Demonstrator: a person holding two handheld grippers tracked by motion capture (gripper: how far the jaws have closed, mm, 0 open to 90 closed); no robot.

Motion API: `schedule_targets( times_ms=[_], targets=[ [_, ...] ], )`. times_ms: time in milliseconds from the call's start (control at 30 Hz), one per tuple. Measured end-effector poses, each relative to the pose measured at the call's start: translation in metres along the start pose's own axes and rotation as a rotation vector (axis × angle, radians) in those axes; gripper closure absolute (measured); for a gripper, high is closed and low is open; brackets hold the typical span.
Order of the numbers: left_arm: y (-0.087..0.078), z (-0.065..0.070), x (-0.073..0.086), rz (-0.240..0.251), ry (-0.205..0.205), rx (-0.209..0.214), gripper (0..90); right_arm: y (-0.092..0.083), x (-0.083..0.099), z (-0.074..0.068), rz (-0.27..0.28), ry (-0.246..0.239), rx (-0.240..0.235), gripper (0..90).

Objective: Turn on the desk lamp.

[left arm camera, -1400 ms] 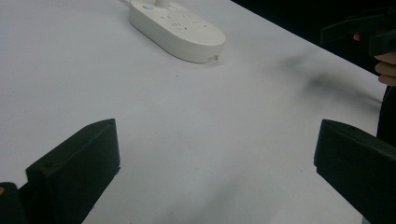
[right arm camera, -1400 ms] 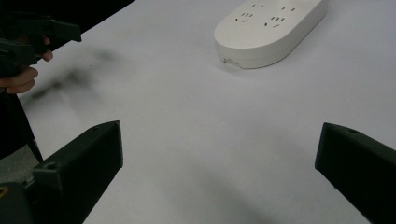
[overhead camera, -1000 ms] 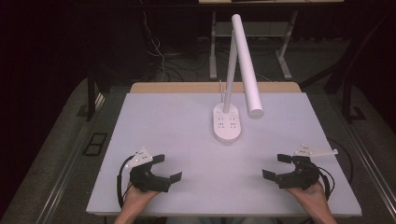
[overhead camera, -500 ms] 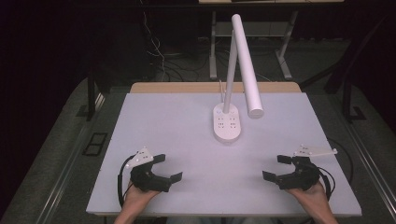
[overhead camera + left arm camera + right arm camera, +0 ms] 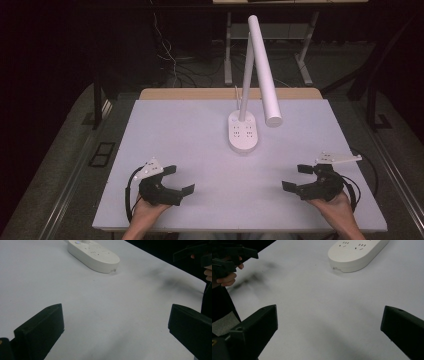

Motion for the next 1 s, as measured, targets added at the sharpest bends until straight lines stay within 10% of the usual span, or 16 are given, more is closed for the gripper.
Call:
schedule_targets(
  times_ms=[1000],
  targets=[
    [-0.001,0.000,0.000,0.005,-0.010,-0.001,0.0,0.006,-0.049,0.012,-0.008,-0.034,0.002,0.8]
  ],
)
Point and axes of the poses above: each handheld gripper's, and its own axes: y roughly forward along the jaws, x roughly out of its underside, z roughly to its right, the point moved 10 cm from there along y, roughly forward along the jaws, and after that the axes turned 2 degrees about y, right-handed, at the moved point
